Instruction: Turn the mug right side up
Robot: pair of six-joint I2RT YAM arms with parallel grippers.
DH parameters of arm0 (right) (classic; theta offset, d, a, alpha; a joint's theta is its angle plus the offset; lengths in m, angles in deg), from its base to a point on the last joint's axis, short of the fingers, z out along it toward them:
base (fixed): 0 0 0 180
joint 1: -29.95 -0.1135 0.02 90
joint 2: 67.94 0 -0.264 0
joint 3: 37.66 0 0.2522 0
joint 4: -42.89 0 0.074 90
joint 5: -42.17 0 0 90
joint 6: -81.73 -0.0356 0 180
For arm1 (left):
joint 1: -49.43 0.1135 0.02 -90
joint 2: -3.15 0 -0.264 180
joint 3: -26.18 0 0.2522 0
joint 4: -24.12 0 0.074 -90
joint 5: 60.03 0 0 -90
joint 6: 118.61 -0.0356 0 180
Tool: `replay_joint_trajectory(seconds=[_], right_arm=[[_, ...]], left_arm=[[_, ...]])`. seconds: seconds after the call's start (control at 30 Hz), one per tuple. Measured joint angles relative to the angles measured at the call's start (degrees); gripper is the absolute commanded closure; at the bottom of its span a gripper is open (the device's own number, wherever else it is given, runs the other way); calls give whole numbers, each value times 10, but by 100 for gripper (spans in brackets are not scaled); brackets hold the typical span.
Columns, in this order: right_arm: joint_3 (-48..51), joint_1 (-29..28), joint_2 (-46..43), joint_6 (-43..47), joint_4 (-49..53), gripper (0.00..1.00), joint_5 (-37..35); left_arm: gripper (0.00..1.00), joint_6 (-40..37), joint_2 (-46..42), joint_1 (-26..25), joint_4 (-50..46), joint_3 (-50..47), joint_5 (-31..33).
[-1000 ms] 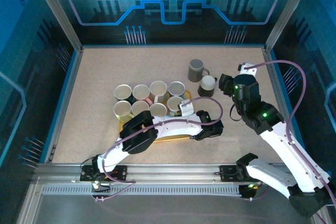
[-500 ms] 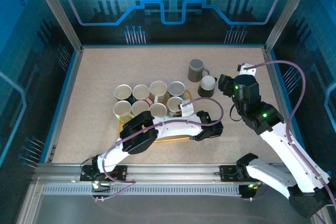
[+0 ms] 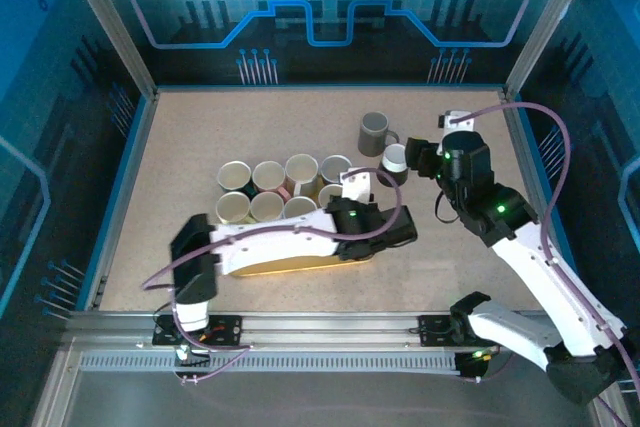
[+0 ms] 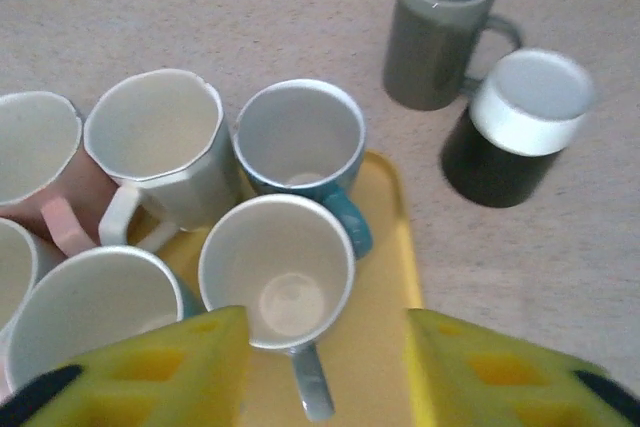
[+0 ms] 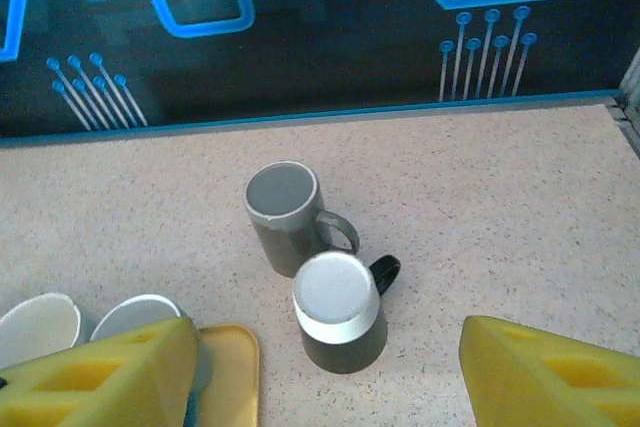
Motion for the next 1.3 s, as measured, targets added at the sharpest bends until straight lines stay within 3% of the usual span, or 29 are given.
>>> replay_joint_trajectory(seconds=[0.13,0.27,0.4,0.6,0.67,0.9,1.3], right_arm=[[-19,0,42,28,3,28,26],[-42,0,106,57,15,25,46],[-60,0,174,99,33,20,77],[-131,3,294,167,67,6,108],[-165,9,334,187,74,0,116],[-318,42,501,257,96,0,118],[-563,90,697,331,183,0,156]], left_arm=[[39,-131,-104,21,90,-66,-72],[40,-222,-212,113,146,-139,-213],[39,-276,-266,202,144,-148,-332],[36,-332,-324,226,103,-150,-448],[35,-350,-349,226,101,-163,-468],[32,-421,-445,235,124,-259,-497],[32,-478,-491,236,196,-344,-499]])
